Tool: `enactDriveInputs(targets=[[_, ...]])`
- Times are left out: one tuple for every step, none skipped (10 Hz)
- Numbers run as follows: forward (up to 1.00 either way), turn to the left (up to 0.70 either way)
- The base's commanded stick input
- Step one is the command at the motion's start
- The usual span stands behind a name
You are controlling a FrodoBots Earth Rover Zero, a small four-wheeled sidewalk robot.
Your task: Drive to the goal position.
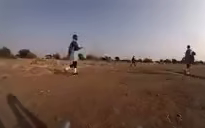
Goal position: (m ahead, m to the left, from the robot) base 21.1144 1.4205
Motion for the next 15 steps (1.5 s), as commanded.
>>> enactDriveInputs(targets=[[0.50,0.00],[0.50,0.00],[0.50,0.00],[0.50,0.00],[0.50,0.00],[0.50,0.00],[0.50,0.00],[0.50,0.00],[0.50,0.00],[0.50,0.00],[0.50,0.00],[0.50,0.00],[0.50,0.00],[0.50,0.00],[0.50,0.00]])
